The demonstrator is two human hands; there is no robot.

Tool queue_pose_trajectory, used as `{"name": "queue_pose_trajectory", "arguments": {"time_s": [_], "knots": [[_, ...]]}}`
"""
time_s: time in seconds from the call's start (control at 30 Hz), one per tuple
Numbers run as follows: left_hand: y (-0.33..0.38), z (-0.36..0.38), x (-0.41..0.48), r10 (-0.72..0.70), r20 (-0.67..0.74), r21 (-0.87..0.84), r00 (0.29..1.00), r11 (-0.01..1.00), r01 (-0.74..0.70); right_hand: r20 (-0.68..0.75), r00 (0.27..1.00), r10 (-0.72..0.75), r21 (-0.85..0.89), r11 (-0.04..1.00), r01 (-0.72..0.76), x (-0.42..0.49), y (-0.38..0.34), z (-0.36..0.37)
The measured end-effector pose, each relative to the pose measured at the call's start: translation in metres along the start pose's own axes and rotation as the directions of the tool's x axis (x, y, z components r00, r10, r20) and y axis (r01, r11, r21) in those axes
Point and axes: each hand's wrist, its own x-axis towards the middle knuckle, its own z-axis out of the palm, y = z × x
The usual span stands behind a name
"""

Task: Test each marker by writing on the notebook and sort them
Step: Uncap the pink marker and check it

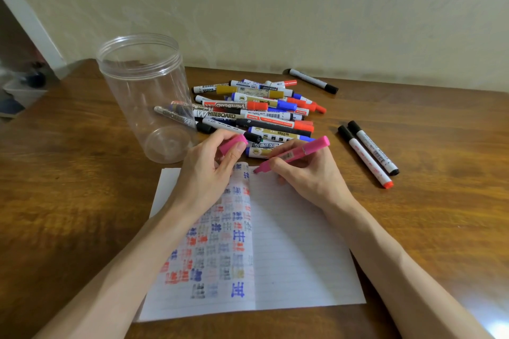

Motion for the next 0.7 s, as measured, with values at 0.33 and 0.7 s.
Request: {"name": "queue_pose_trajectory", "arguments": {"time_s": [0.33,0.7], "knots": [[0.0022,-0.0004,-0.0003,-0.009,0.012,0.001,1.0,1.0,0.009,-0.038,0.999,0.003,0.067,0.998,-0.001,-0.0011,-0.0026,-0.0006],[0.005,-0.0008,-0.0002,0.006,0.016,0.0,1.0,1.0,-0.006,0.024,0.999,0.031,-0.003,1.0,-0.031,0.0011,-0.0016,-0.0054]]}}
